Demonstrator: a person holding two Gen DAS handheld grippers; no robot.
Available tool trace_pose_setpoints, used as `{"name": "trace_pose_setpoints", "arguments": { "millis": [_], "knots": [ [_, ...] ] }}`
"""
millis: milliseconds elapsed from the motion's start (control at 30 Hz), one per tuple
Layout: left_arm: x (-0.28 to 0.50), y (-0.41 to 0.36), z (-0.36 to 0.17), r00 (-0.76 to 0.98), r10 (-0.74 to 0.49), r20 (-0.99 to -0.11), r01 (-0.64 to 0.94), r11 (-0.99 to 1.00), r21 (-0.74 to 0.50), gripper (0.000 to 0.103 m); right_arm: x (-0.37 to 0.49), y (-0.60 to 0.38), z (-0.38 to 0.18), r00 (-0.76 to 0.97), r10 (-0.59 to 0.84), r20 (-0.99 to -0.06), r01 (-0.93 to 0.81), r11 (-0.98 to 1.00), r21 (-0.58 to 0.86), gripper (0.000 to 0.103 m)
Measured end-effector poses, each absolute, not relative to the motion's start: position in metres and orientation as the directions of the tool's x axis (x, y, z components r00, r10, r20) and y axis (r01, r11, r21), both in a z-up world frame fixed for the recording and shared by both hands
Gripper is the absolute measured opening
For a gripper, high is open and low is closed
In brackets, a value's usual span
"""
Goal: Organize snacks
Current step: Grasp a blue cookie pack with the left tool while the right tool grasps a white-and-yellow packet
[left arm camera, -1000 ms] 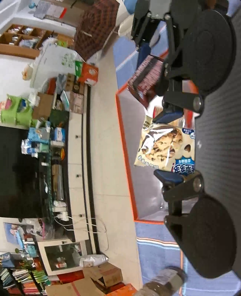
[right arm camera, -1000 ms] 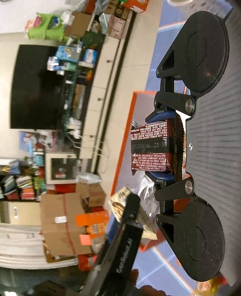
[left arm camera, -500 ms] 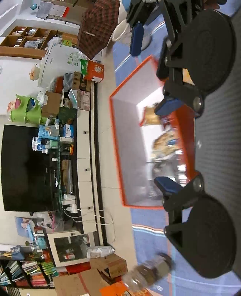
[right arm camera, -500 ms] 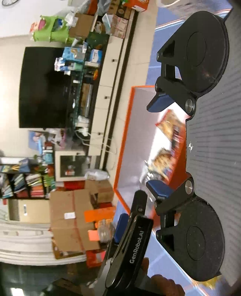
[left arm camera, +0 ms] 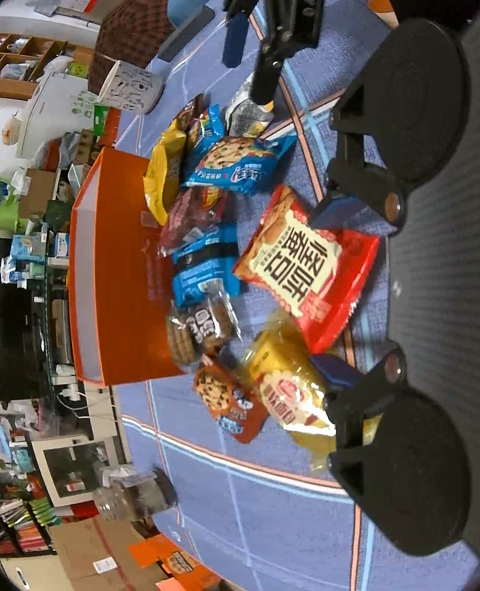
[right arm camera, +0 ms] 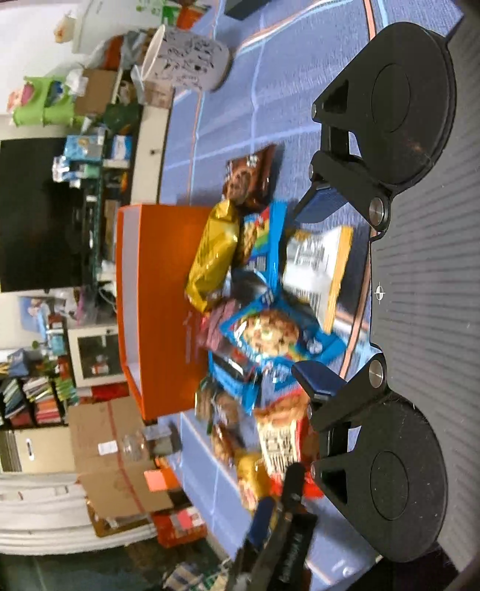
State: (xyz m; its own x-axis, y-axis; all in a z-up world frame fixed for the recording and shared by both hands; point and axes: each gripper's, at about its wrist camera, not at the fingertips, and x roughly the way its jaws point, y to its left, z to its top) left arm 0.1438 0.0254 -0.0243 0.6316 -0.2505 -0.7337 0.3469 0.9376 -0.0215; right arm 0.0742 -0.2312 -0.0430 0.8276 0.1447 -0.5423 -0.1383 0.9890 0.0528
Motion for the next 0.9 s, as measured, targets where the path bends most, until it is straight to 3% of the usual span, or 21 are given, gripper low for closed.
{"name": "trace_pose_setpoints", "arguments": {
  "millis": [233, 533, 567, 667, 900],
  "knots": [
    [0.169, -0.009, -0.006, 0.631, -0.345, -0.695, 0.403, 0.911, -0.086, 0.074, 0.098, -0.236, -0.051, 0.816, 0.128, -0.564, -0.106, 0.992, 0.072, 0.069],
    [0.215, -0.063, -0.029, 0.512, -0.422, -0.748, 0.445, 0.875, -0.189, 0.073, 0.121, -0.238, -0.069, 0.779, 0.119, -0.616, -0.071, 0.992, 0.102, 0.062],
    [0.215, -0.065, -0.032, 0.497, -0.425, -0.757, 0.450, 0.872, -0.194, 0.066, 0.122, -0.234, -0.072, 0.777, 0.108, -0.620, -0.079, 0.994, 0.074, 0.061],
    [0.213, -0.063, -0.039, 0.440, -0.464, -0.769, 0.443, 0.857, -0.264, 0.054, 0.117, -0.226, -0.074, 0.790, 0.083, -0.607, -0.116, 0.993, -0.016, 0.044],
    [0.171, -0.049, -0.035, 0.406, -0.496, -0.768, 0.437, 0.843, -0.313, 0.046, 0.071, -0.241, -0.069, 0.774, 0.098, -0.626, -0.148, 0.989, -0.028, 0.040]
  ]
}}
